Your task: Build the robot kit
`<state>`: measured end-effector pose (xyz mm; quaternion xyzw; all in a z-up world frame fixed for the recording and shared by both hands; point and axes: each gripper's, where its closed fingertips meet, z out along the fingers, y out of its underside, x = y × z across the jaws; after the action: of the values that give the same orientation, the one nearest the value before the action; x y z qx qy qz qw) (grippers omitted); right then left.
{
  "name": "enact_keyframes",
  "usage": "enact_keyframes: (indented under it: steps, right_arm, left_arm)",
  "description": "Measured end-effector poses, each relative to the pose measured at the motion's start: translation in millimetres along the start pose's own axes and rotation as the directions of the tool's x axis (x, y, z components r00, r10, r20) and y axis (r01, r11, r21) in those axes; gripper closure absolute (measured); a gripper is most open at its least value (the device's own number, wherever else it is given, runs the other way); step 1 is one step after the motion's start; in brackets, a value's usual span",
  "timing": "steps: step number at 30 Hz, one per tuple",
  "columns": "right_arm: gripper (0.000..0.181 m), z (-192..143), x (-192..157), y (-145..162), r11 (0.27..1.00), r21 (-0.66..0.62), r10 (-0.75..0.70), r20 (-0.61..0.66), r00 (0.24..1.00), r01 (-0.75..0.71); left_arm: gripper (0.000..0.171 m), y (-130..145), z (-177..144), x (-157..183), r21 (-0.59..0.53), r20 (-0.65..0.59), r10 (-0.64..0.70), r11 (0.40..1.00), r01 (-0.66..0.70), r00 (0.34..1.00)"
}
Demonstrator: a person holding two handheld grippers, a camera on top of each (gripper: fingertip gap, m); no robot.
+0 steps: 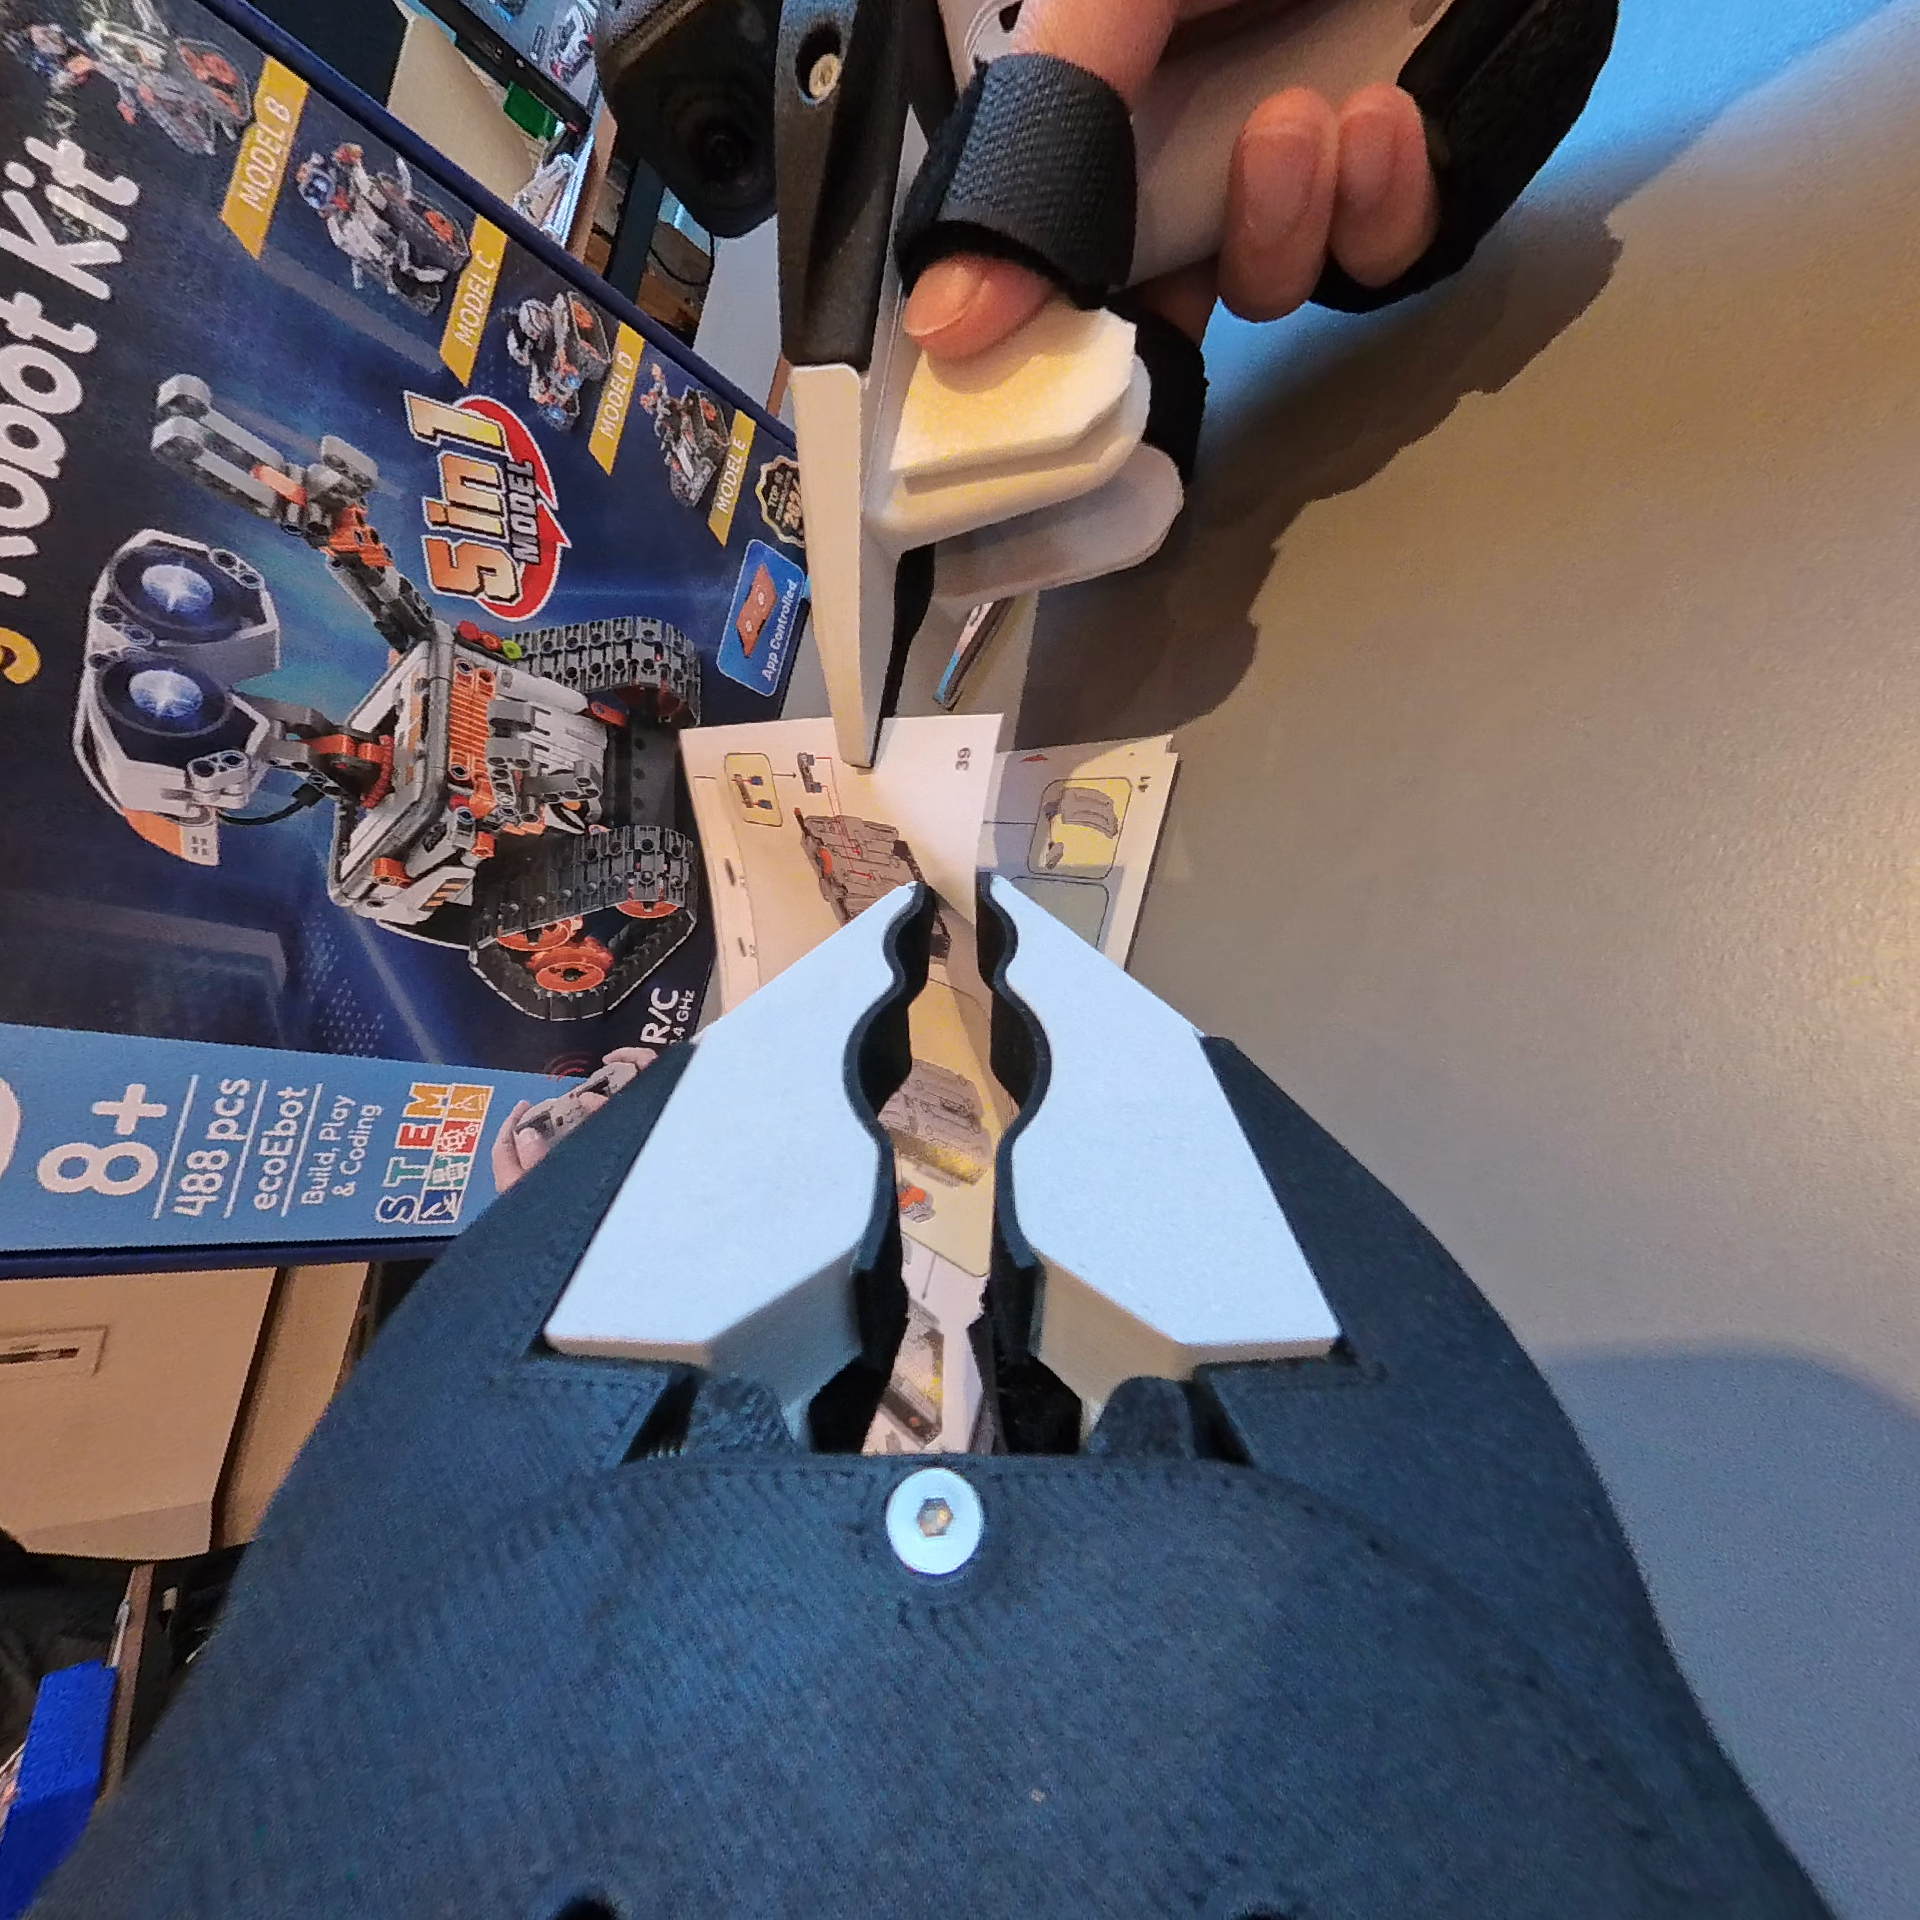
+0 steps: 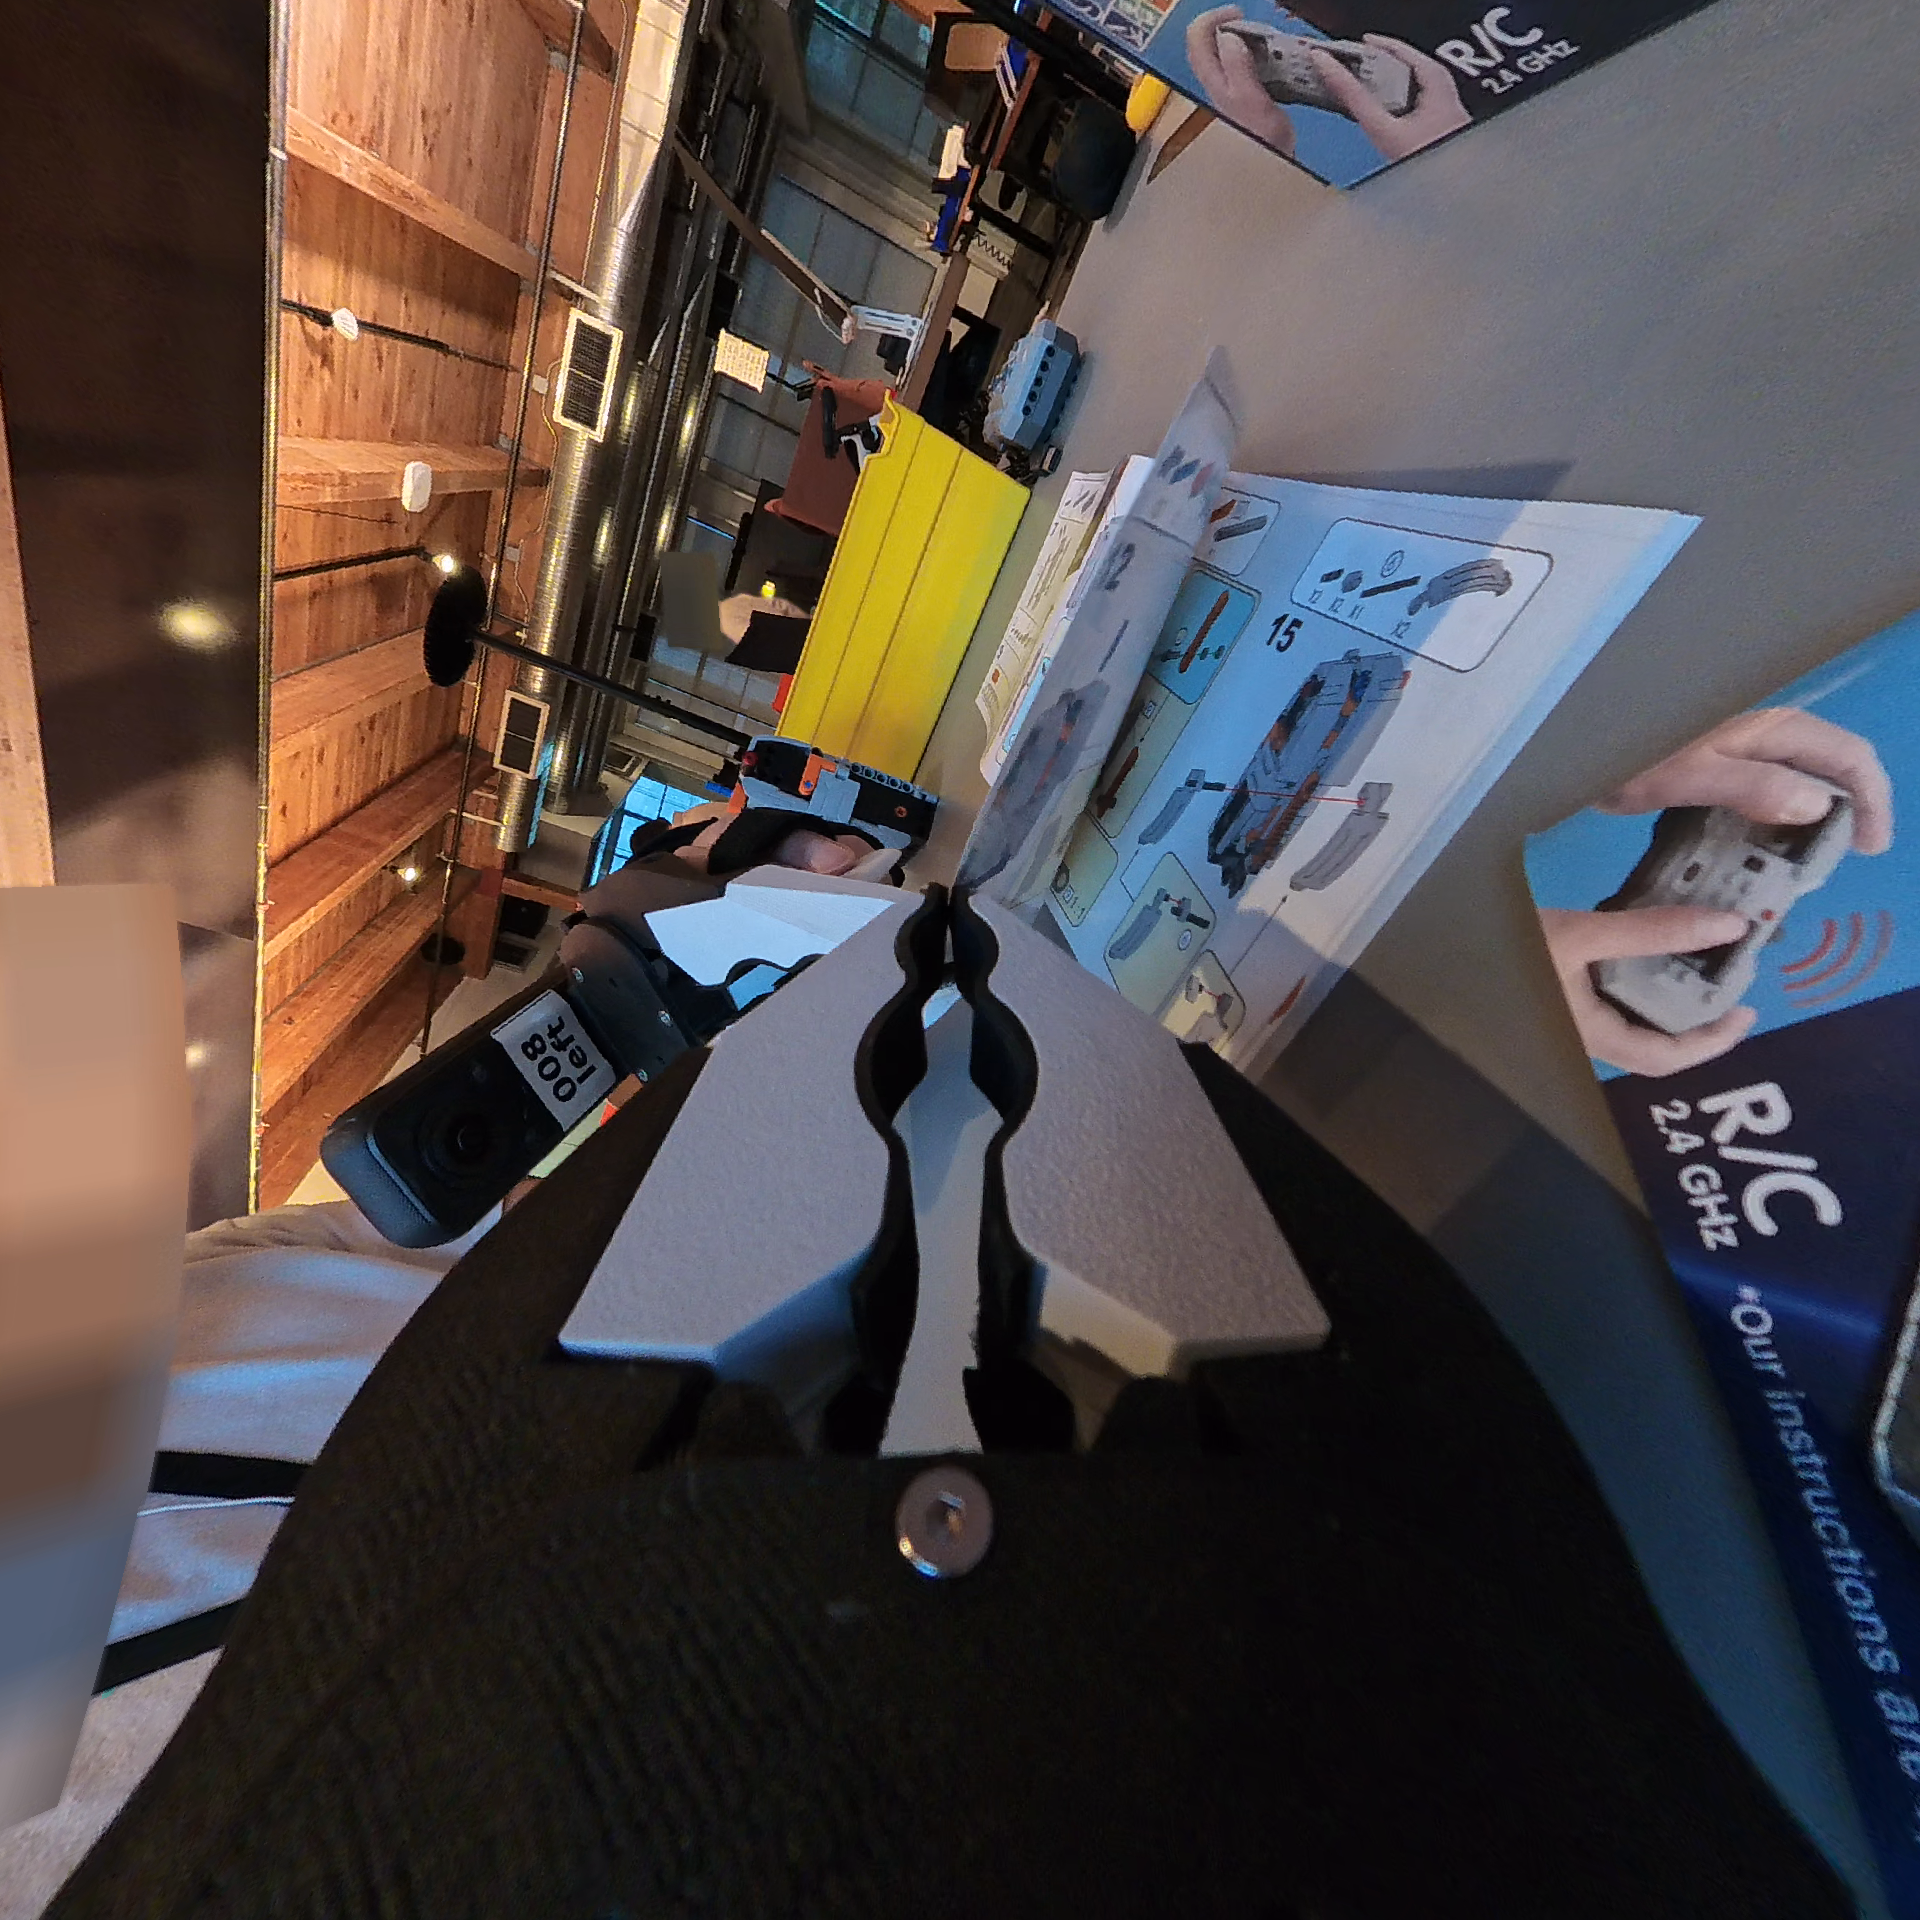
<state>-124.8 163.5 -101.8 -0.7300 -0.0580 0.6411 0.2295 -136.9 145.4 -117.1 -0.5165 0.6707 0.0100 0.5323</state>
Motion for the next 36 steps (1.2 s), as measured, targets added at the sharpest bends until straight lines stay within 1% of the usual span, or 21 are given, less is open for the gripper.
enact_keyframes:
  steps: [6, 8, 9, 10, 11, 13, 15, 16, 18, 19, 20, 22, 25, 27, 30, 33, 36]
  right_arm:
    - [0.181, 0.4, -3.7, -1.5, 1.0, 0.0, -0.02, 0.003, 1.0, 0.02]
    - [0.18, 0.6, -5.3, -3.3, 0.999, 0.012, -0.03, 0.009, 1.0, 0.029]
    - [0.168, 0.8, -9.1, -6.0, 0.998, 0.03, -0.061, 0.025, 0.998, 0.06]
    - [0.15, 0.8, -15.2, -10.7, 0.993, 0.059, -0.109, 0.042, 0.993, 0.106]
    - [0.14, 0.2, -20.4, -15.1, 0.985, 0.085, -0.155, 0.044, 0.987, 0.151]
    - [0.136, -1.2, -31.6, -19.2, 0.964, 0.108, -0.249, 0.05, 0.967, 0.243]
    - [0.137, -0.7, -39.8, -24.0, 0.931, 0.139, -0.343, 0.025, 0.939, 0.336]
    - [0.139, 1.3, -41.5, -26.2, 0.907, 0.143, -0.399, -0.015, 0.917, 0.397]
    - [0.146, 12.0, -40.7, -28.8, 0.842, 0.111, -0.515, -0.128, 0.847, 0.528]
    - [0.148, 21.5, -39.7, -28.8, 0.808, 0.078, -0.566, -0.177, 0.805, 0.584]
    - [0.151, 33.9, -39.1, -27.0, 0.778, 0.037, -0.609, -0.207, 0.766, 0.628]
    - [0.152, 64.6, -37.1, -18.8, 0.743, -0.045, -0.66, -0.219, 0.719, 0.668]
    - [0.152, 110.5, -25.2, 1.9, 0.722, -0.19, -0.691, -0.183, 0.699, 0.665]
    - [0.153, 130.9, -14.0, 10.4, 0.689, -0.263, -0.723, -0.184, 0.667, 0.675]
    - [0.154, 148.2, -6.6, 17.5, 0.643, -0.31, -0.762, -0.173, 0.624, 0.7]
    - [0.154, 157.5, -6.3, 21.4, 0.596, -0.327, -0.798, -0.14, 0.586, 0.734]
    - [0.154, 168.3, -3.7, 15.4, 0.601, -0.326, -0.794, -0.142, 0.591, 0.729]
  left_arm:
    - [0.166, -0.8, 0.7, -0.9, 0.0, 0.008, 0.008, 1.0, -0.008, 1.0]
    - [0.168, -0.3, 0.0, -3.4, -0.005, 0.016, 0.003, 1.0, -0.003, 1.0]
    - [0.171, 0.6, -1.5, -6.6, -0.008, 0.025, -0.005, 1.0, 0.005, 1.0]
    - [0.171, 2.5, -3.5, -11.1, -0.013, 0.038, -0.023, 1.0, 0.023, 0.999]
    - [0.171, 5.1, -6.5, -16.2, -0.016, 0.051, -0.053, 0.998, 0.054, 0.997]
    - [0.171, 13.1, -15.9, -31.0, -0.013, 0.096, -0.153, 0.988, 0.155, 0.984]
    - [0.171, 29.9, -30.8, -53.6, -0.024, 0.181, -0.308, 0.948, 0.317, 0.934]
    - [0.171, 42.2, -40.5, -65.5, -0.03, 0.237, -0.391, 0.912, 0.409, 0.889]
    - [0.171, 75.1, -64.4, -86.1, -0.054, 0.389, -0.508, 0.821, 0.569, 0.769]
    - [0.171, 90.3, -75.9, -90.8, -0.067, 0.452, -0.53, 0.782, 0.619, 0.718]
    - [0.171, 99.9, -84.3, -91.8, -0.071, 0.486, -0.536, 0.763, 0.642, 0.69]
    - [0.171, 111.8, -95.8, -91.0, -0.07, 0.525, -0.529, 0.754, 0.653, 0.667]
    - [0.171, 121.4, -106.9, -89.1, -0.069, 0.559, -0.517, 0.75, 0.657, 0.648]
    - [0.171, 124.9, -116.9, -91.7, -0.054, 0.594, -0.507, 0.75, 0.66, 0.625]
    - [0.171, 134.3, -130.6, -91.9, -0.05, 0.629, -0.506, 0.731, 0.68, 0.59]
    - [0.171, 150.9, -141.6, -88.6, -0.094, 0.663, -0.486, 0.7, 0.707, 0.569]
    - [0.171, 159.8, -147.1, -84.4, -0.105, 0.668, -0.509, 0.658, 0.746, 0.543]
